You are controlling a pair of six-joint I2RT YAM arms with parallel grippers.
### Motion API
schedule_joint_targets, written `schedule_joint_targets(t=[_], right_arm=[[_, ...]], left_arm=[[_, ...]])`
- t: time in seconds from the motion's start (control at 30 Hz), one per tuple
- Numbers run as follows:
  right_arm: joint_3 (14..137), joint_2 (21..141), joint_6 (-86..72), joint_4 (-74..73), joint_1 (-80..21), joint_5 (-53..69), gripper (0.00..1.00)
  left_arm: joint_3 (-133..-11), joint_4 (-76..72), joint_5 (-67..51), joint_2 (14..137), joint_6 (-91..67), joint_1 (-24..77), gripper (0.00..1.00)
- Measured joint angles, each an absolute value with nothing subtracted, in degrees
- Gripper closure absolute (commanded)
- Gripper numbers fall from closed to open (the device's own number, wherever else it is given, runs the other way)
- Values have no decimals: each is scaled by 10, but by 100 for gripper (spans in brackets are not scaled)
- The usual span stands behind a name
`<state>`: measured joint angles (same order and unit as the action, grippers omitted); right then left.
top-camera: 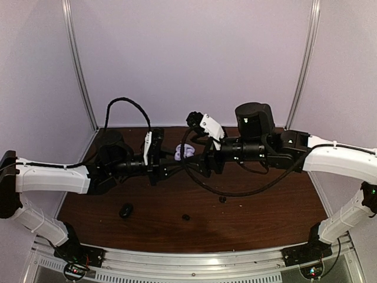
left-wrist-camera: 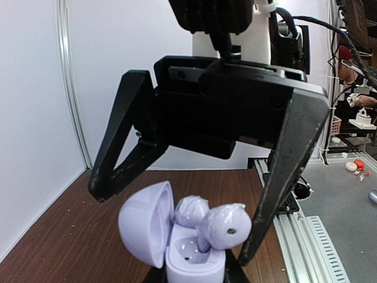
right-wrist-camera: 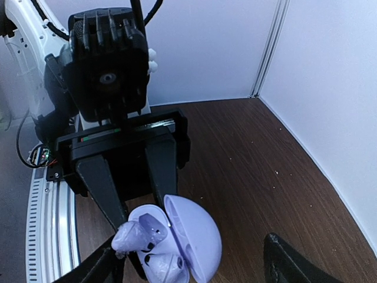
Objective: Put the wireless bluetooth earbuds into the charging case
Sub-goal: Adjust the left earbud in the left side groove of the charging case.
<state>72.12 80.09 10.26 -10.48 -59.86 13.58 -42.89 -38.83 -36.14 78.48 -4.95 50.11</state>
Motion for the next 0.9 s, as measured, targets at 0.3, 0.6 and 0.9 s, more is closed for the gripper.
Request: schedule_joint_targets(t=[0.3,0.6,0.9], right_arm=[[729,813,100,-103,-599,133,20],[729,818,101,-97,-596,153,20],[729,803,103,-103,-594,191,20]], left_arm=[[-432,-372,-350,785,-36,503,100],[-436,-366,-349,789,-31,504,100],[-436,-367,-350,801,-31,507,100]])
